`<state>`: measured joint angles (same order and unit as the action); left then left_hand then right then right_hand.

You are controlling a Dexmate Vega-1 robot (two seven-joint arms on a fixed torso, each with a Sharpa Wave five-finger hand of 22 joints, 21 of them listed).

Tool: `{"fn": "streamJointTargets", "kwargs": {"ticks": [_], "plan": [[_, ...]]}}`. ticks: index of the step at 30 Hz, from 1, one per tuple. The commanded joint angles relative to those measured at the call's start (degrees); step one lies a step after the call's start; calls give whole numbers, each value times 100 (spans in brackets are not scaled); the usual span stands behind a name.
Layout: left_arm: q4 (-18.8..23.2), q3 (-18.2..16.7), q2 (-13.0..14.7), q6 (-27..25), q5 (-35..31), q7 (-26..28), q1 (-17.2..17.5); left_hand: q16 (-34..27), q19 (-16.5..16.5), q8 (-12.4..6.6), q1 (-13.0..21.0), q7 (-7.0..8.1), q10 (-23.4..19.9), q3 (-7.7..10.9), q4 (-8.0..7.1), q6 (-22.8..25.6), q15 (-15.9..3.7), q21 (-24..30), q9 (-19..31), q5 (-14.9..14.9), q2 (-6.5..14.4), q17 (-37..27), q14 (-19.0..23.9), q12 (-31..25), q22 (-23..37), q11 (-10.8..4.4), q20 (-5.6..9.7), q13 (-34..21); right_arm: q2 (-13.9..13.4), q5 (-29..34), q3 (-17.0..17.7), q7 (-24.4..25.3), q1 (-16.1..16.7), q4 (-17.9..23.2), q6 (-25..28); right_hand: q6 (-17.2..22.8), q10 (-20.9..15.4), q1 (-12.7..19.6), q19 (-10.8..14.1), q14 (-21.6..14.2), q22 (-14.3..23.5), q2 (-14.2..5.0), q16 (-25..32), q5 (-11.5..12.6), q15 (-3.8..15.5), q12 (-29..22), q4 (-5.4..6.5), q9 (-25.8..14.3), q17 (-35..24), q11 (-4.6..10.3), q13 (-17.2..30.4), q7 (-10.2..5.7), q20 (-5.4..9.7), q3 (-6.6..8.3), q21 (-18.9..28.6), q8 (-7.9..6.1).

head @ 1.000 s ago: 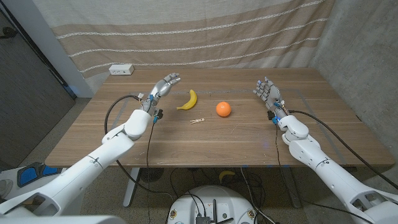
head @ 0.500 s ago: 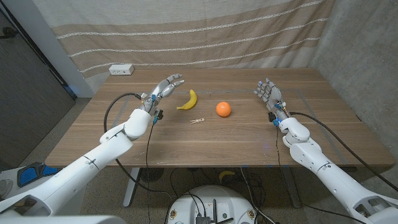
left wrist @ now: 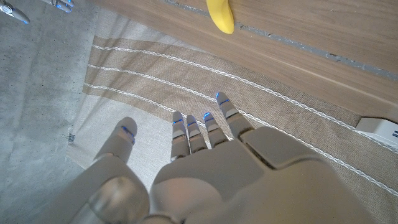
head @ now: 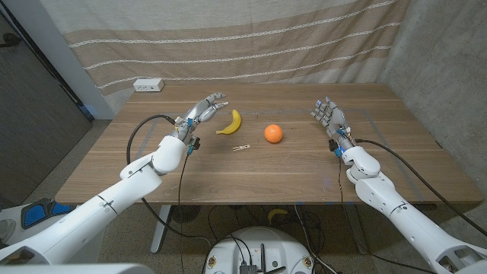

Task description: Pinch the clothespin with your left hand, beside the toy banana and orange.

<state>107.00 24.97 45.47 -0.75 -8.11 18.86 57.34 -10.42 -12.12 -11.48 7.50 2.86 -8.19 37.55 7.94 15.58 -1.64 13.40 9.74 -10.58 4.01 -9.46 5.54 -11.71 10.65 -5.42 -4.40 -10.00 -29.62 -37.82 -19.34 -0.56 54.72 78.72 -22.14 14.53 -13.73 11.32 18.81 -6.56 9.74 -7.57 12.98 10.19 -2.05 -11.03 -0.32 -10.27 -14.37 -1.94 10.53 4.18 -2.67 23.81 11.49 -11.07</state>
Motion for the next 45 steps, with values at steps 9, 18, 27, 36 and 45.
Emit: {"fn": "streamJointTargets", "kwargs": {"ticks": [9, 18, 27, 36, 45], "plan": [[680, 161, 270, -897, -1033, 26, 138, 8, -48, 21, 115, 15, -49, 17, 103, 84, 0, -4, 34, 10, 2, -18, 67, -23, 16, -8, 1, -30, -53, -34, 60, -84, 146, 93, -139, 53, -53, 7, 44, -53, 25, -73, 46, -1, 5, -16, -39, -10, -5, 10, 19, 15, -7, 19, -3, -13], [938, 342, 397, -1314, -1696, -96, 59, 12, -48, 19, 160, 43, -56, 21, 141, 126, -8, -14, 36, 14, 1, -19, 66, -14, 15, -42, 9, -32, -51, -47, 77, -73, 202, 117, -173, 57, -55, 2, 49, -56, 26, -76, 51, -2, 5, -13, -47, -10, -8, 0, 19, 17, -10, 17, -3, -10], [1240, 528, 485, -1854, -2258, -511, -50, 26, -27, 52, 177, 117, 11, -12, 172, 91, -28, -32, 39, 26, -59, -22, 33, 26, 16, -64, 20, -35, -41, -77, 100, -68, 259, 135, -210, 60, -55, -3, 51, -59, 26, -78, 55, -3, 3, -10, -56, -10, -12, 6, 20, 21, -13, 14, -4, -8], [1417, 596, 528, -2088, -2422, -903, -141, 2, -1, 6, 233, 124, -9, -24, 198, 237, -58, -53, 44, 30, -89, -24, 92, 26, 18, -84, 22, -37, -35, -96, 127, -56, 320, 147, -256, 62, -72, -14, 55, -68, 26, -80, 64, -5, -2, -14, -61, -11, -17, -4, 20, 21, -15, 10, -3, -4], [1583, 769, 502, -2507, -2841, -1195, -224, -23, -29, -196, 391, -16, -122, -100, 273, 917, -142, -67, 76, 33, -328, -30, 255, 23, 20, -153, 53, -45, -32, -105, 146, -58, 363, 149, -303, 90, -110, -28, 65, -73, 27, -81, 70, -7, -4, -24, -64, -12, -22, -18, 21, 27, -25, 3, -1, -11]]}}
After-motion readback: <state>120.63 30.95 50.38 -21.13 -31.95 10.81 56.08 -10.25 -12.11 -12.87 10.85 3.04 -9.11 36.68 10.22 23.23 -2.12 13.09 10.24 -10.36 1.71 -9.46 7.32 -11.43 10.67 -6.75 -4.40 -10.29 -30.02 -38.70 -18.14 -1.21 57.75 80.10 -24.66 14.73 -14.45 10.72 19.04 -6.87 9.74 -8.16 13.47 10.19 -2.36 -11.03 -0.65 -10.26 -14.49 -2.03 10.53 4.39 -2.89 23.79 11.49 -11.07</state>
